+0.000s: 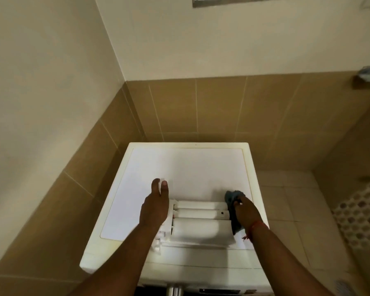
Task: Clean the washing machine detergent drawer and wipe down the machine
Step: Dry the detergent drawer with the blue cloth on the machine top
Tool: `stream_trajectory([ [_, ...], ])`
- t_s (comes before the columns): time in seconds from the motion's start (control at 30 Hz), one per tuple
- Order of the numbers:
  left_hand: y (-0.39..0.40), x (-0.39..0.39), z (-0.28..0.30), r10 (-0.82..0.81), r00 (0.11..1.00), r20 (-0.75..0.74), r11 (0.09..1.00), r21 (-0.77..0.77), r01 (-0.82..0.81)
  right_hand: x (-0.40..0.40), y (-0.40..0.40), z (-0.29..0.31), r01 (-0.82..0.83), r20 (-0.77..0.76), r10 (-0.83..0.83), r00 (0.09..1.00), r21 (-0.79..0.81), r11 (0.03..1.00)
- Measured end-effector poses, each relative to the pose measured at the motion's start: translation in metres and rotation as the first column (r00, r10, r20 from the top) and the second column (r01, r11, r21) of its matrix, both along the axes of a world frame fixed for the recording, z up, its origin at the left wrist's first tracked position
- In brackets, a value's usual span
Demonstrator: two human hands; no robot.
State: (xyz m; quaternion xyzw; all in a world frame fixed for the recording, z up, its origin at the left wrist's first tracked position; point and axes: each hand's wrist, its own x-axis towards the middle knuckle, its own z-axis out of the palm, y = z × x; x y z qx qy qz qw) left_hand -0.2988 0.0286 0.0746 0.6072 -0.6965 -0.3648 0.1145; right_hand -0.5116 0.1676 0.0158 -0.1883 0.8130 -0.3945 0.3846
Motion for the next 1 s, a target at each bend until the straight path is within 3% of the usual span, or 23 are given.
stream_trajectory([
  [0.13,0.0,0.009,0.016,-0.055,0.98,-0.193,0.986,-0.168,0.023,0.006,0.005,0.012,0.346,0.254,-0.305,0.918,-0.136,0.928],
  [0.27,-0.003,0.011,0.036,-0.031,0.906,-0.422,0.966,-0.246,-0.081,0.01,-0.001,0.033,0.55,0.355,-0.451,0.819,-0.257,0.795],
  [0.4,-0.003,0.025,0.041,0.077,0.819,-0.568,0.963,-0.171,-0.209,0.021,-0.008,0.042,0.58,0.358,-0.471,0.806,-0.322,0.748],
  [0.53,0.005,0.043,0.027,0.081,0.77,-0.633,0.973,-0.119,-0.2,0.039,-0.005,0.03,0.606,0.429,-0.449,0.783,-0.365,0.707],
  [0.63,0.003,0.05,0.017,0.063,0.782,-0.62,0.98,-0.108,-0.164,0.053,-0.002,0.032,0.63,0.478,-0.437,0.762,-0.391,0.67],
  [0.77,-0.004,0.054,0.016,0.039,0.793,-0.608,0.99,-0.085,-0.114,0.061,0.0,0.041,0.684,0.263,-0.633,0.728,-0.323,0.654],
  [0.87,-0.016,0.052,0.023,0.0,0.835,-0.551,0.989,-0.121,-0.08,0.072,-0.004,0.065,0.669,0.102,-0.709,0.698,-0.448,0.593],
  [0.9,-0.022,0.049,0.026,-0.036,0.87,-0.492,0.983,-0.173,-0.058,0.081,-0.011,0.076,0.614,0.105,-0.669,0.735,-0.52,0.593],
  [0.93,-0.03,0.045,0.027,-0.077,0.907,-0.414,0.974,-0.227,-0.021,0.09,-0.022,0.082,0.491,-0.005,-0.605,0.796,-0.579,0.651],
  [0.97,-0.036,0.04,0.027,-0.117,0.938,-0.327,0.964,-0.266,0.027,0.101,-0.035,0.086,0.286,-0.223,-0.493,0.841,-0.591,0.754],
  [1.0,-0.042,0.034,0.027,-0.149,0.959,-0.24,0.958,-0.275,0.08,0.112,-0.046,0.083,0.055,-0.459,-0.328,0.826,-0.513,0.857],
])
